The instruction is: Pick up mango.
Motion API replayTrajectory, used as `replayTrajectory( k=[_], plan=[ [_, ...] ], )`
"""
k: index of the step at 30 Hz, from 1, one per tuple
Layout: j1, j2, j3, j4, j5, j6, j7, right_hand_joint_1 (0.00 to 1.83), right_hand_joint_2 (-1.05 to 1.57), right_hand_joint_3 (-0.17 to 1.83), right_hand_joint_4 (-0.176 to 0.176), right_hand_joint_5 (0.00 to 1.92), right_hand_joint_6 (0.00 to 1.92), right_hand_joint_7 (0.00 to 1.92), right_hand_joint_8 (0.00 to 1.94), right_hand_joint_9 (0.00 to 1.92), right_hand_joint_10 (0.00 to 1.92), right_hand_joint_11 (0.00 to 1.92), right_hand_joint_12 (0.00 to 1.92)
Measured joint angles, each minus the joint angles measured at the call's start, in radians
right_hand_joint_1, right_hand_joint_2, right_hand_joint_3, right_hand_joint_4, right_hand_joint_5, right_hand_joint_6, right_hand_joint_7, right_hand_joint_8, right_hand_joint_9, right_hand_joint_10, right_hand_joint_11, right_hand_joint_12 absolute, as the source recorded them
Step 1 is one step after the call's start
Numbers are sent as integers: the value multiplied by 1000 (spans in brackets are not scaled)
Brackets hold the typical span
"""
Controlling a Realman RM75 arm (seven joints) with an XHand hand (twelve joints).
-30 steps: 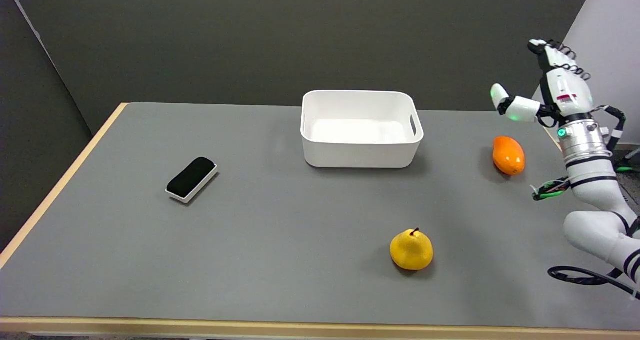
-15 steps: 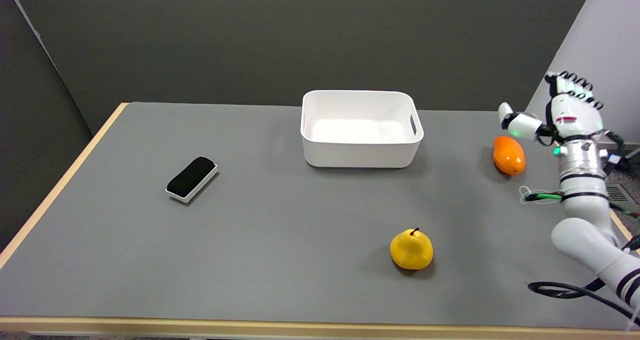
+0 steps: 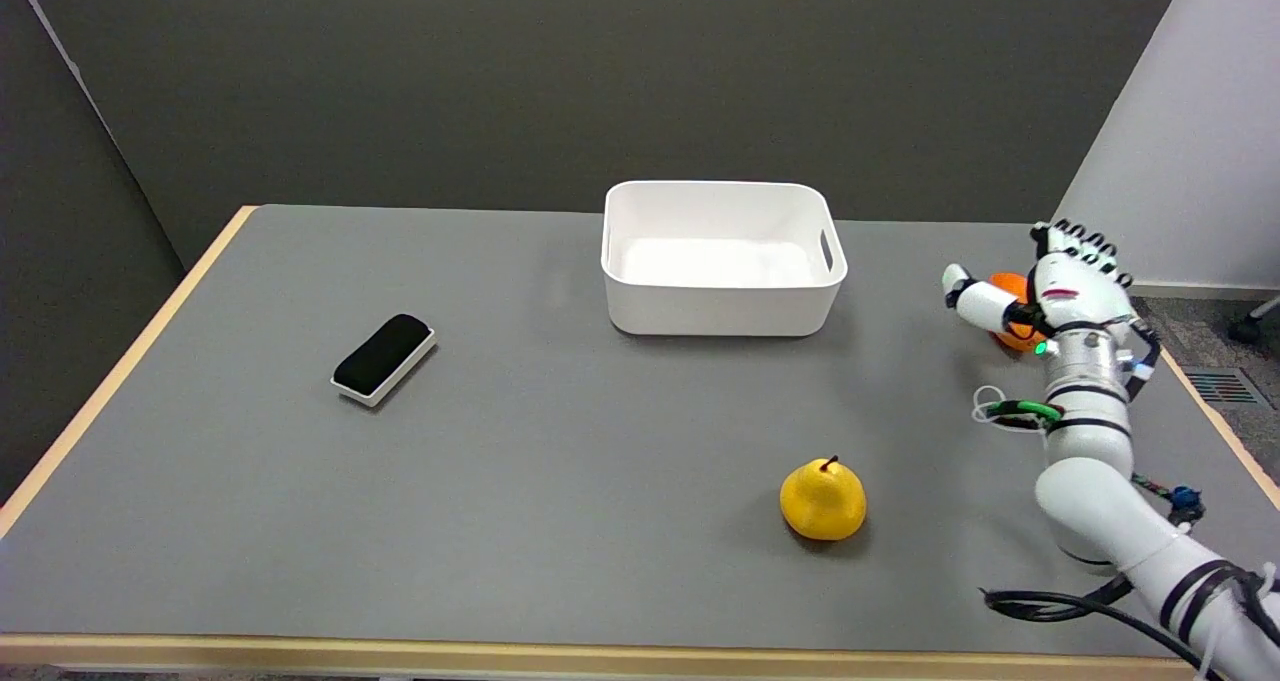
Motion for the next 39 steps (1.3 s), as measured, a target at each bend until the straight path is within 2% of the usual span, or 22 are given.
replayTrajectory(
  k=[14, 19, 21, 39],
  plan=[
    [69, -38, -73, 10, 115, 24, -127, 326, 663, 686, -176, 96, 385, 81, 325, -1, 342, -1, 669],
    [97, -27, -83, 6, 134, 24, -147, 331, 664, 689, -176, 97, 383, 80, 321, -1, 338, -1, 641],
    [107, -20, -85, 2, 144, 24, -152, 310, 566, 881, -176, 60, 461, 47, 388, -1, 308, -1, 613],
    [172, 19, -109, -137, 281, 8, -179, 329, 567, 882, -176, 61, 456, 40, 376, -1, 292, -1, 607]
  ],
)
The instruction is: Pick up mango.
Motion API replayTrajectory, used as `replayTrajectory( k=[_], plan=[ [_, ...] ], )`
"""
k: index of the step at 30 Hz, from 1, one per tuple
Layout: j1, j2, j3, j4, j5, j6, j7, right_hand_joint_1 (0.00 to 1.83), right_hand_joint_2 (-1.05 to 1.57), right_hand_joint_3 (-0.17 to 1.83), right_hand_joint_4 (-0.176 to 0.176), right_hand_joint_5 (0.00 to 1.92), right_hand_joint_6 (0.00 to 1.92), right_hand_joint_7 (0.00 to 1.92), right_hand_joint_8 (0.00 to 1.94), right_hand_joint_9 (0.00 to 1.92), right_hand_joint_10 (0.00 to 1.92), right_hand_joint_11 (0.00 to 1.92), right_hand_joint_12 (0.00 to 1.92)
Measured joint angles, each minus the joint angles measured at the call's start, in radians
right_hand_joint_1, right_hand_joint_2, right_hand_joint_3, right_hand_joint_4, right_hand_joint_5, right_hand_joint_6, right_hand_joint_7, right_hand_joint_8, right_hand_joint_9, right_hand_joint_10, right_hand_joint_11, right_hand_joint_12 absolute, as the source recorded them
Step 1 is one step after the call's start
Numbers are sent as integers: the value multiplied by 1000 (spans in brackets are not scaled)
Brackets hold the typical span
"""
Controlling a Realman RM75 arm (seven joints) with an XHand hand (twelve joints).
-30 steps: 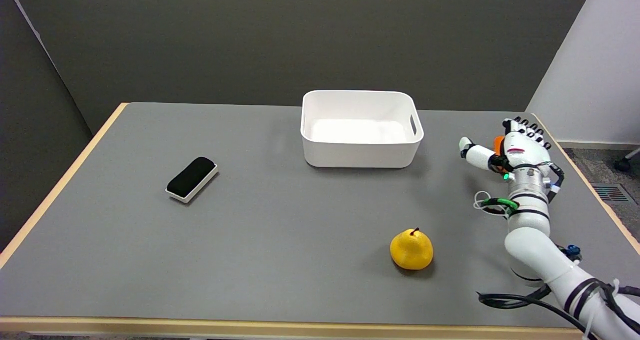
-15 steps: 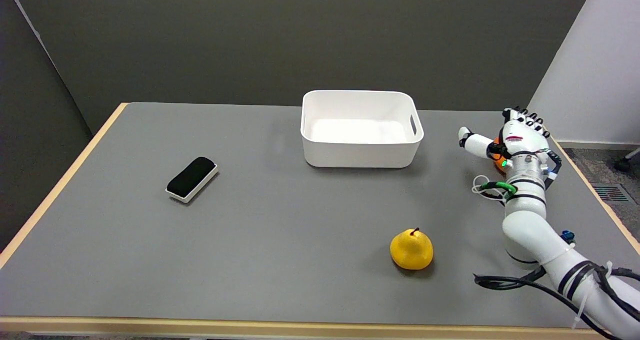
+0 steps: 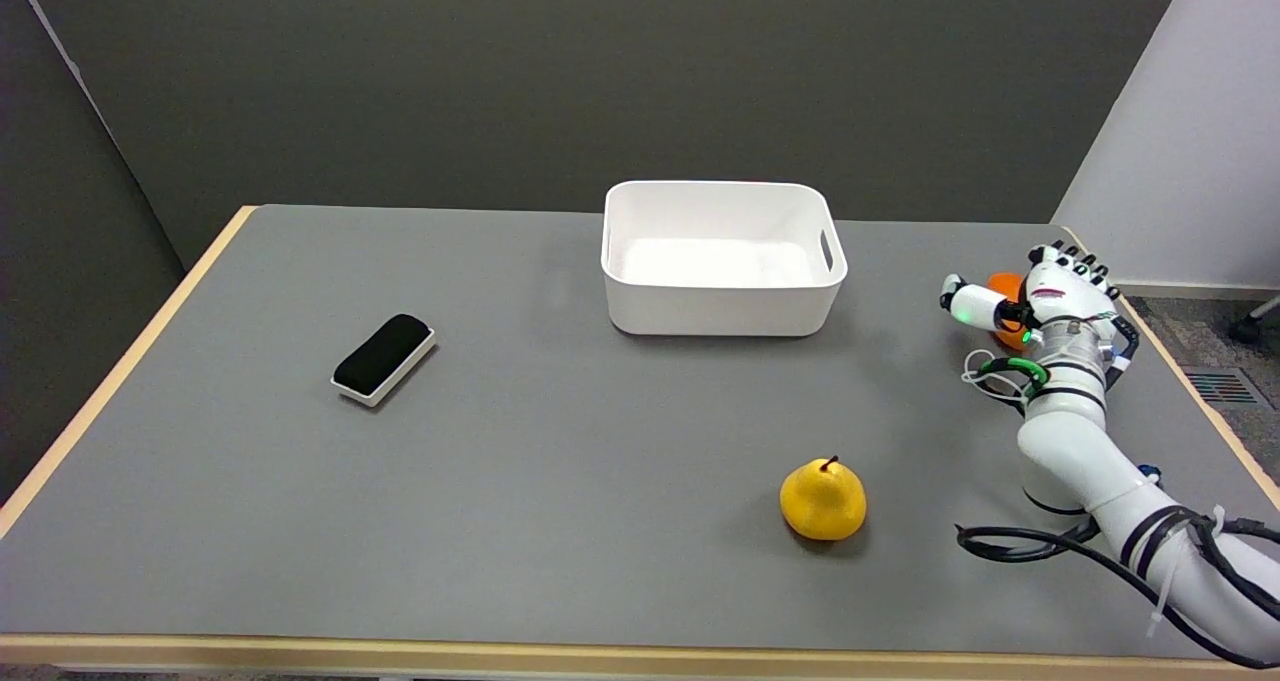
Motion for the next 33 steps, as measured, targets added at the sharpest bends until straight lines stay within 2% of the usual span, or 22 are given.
replayTrajectory(
  k=[5, 8, 10, 12, 14, 16, 18, 20, 21, 23, 27, 29, 30, 31, 32, 33],
  plan=[
    [22, 1, -16, -42, 24, -18, -3, 344, 570, 884, -176, 62, 462, 48, 384, -1, 308, -1, 637],
    [39, 2, -29, -65, 34, -29, -4, 387, 659, 722, -176, 100, 391, 92, 325, -1, 371, -1, 688],
    [51, 2, -39, -80, 41, -35, -4, 423, 607, 884, -176, 84, 479, 122, 419, -1, 598, -1, 886],
    [63, 2, -49, -94, 47, -42, -5, 454, 686, 749, -176, 132, 431, 183, 359, 4, 726, 3, 974],
    [76, 2, -58, -108, 52, -49, -5, 540, 736, 793, -176, 174, 492, 296, 452, 170, 900, 131, 1353],
    [86, 1, -65, -120, 54, -55, -5, 614, 760, 814, -176, 198, 520, 344, 490, 238, 964, 203, 1434],
    [96, 0, -71, -131, 56, -59, -5, 757, 815, 866, -176, 269, 698, 492, 655, 383, 1105, 418, 1637],
    [104, -1, -78, -141, 57, -63, -5, 854, 857, 887, -176, 291, 815, 576, 782, 485, 1193, 526, 1711],
    [108, -1, -81, -145, 57, -64, -4, 963, 928, 758, -176, 293, 866, 606, 961, 534, 1229, 573, 1734],
    [114, -2, -88, -154, 56, -65, -3, 1291, 1156, 258, -176, 297, 966, 658, 1524, 633, 1294, 685, 1794],
    [124, -3, -100, -166, 46, -69, -2, 1315, 1102, 350, -176, 308, 1090, 677, 1527, 679, 1427, 835, 1921],
    [127, -3, -105, -169, 37, -71, -2, 1447, 1083, 312, -176, 345, 1079, 667, 1462, 709, 1569, 838, 1921],
    [128, -4, -107, -170, 31, -73, -2, 1420, 1159, 214, -176, 333, 1240, 662, 1484, 702, 1628, 853, 1921],
    [129, -4, -110, -170, 27, -75, -2, 1331, 1304, 43, -176, 300, 1541, 656, 1544, 679, 1696, 880, 1921],
    [130, -5, -113, -170, 18, -79, -1, 1303, 1346, -8, -176, 297, 1636, 659, 1554, 676, 1713, 892, 1921],
    [131, -5, -115, -168, 10, -82, 0, 1306, 1336, -1, -176, 309, 1628, 667, 1540, 685, 1704, 897, 1921]
  ],
)
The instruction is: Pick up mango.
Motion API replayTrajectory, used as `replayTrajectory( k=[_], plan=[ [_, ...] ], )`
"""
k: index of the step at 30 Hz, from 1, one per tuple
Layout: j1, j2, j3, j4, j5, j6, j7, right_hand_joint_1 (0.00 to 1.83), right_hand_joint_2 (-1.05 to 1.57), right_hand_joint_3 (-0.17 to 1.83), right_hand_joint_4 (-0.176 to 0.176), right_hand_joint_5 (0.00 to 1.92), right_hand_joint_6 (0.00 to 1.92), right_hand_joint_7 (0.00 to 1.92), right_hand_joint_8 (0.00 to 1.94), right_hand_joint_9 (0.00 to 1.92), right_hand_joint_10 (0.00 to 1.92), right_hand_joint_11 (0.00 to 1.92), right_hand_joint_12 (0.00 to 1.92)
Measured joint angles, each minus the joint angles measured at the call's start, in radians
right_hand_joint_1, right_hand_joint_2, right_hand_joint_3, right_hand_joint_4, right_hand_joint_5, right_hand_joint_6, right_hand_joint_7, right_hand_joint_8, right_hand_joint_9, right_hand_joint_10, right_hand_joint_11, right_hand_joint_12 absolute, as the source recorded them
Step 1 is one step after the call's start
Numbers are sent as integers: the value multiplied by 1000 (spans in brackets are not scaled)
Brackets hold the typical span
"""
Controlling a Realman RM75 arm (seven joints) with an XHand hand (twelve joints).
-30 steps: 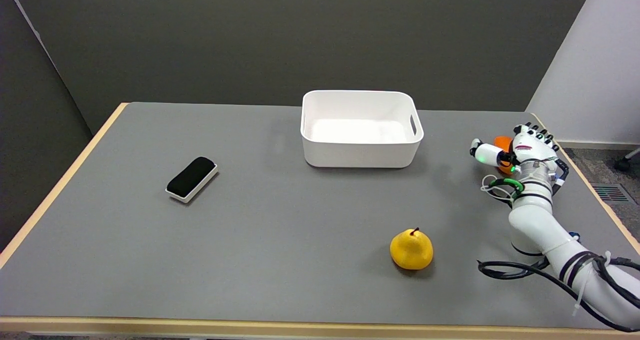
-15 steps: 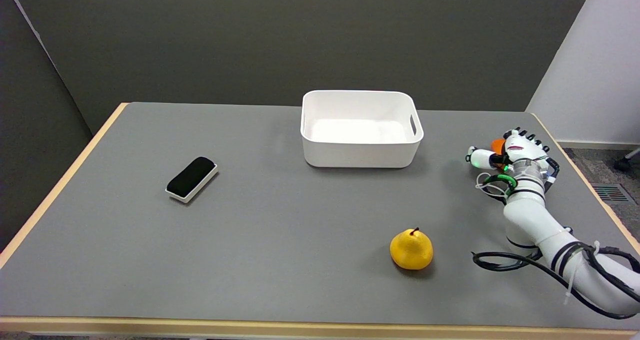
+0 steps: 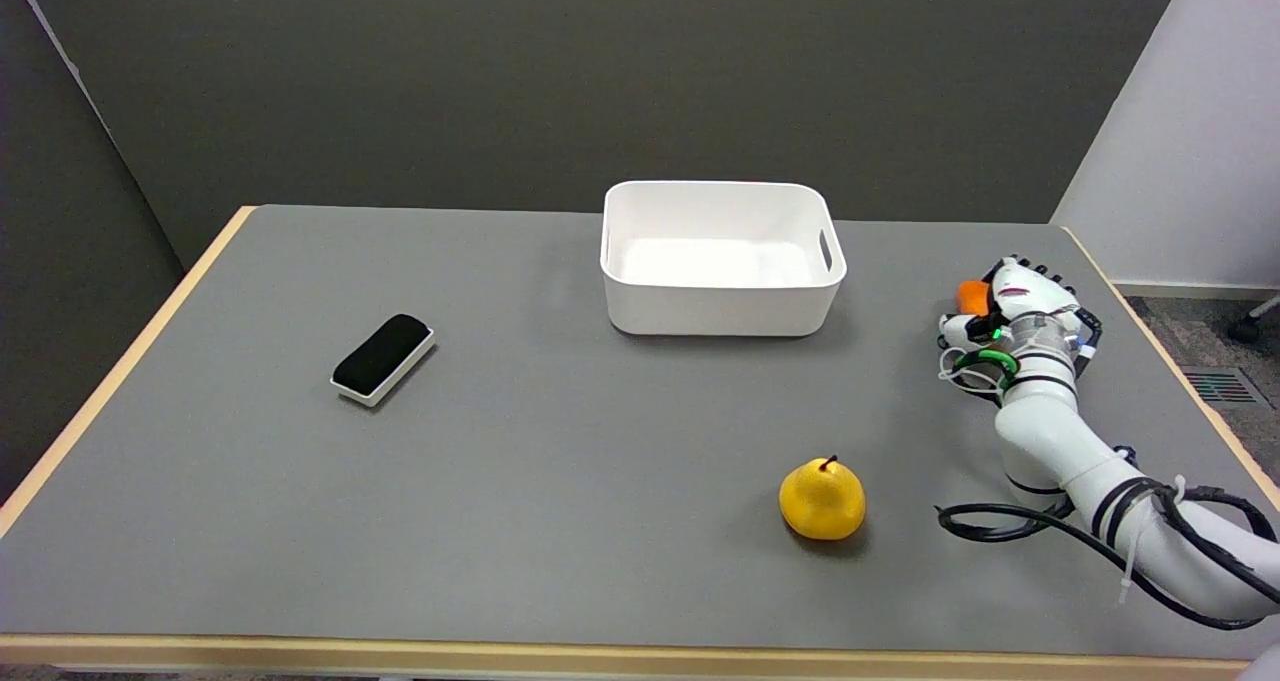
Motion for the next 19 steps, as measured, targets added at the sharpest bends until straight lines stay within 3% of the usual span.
replayTrajectory(
  k=[6, 19],
  plan=[
    [3, -1, -5, 36, -79, -15, 35, 1314, 1306, 21, -176, 348, 1605, 695, 1494, 705, 1664, 907, 1921],
    [74, 2, -36, 269, -497, -37, 253, 1323, 1302, 1, -176, 374, 1594, 716, 1472, 724, 1630, 940, 1921]
  ],
)
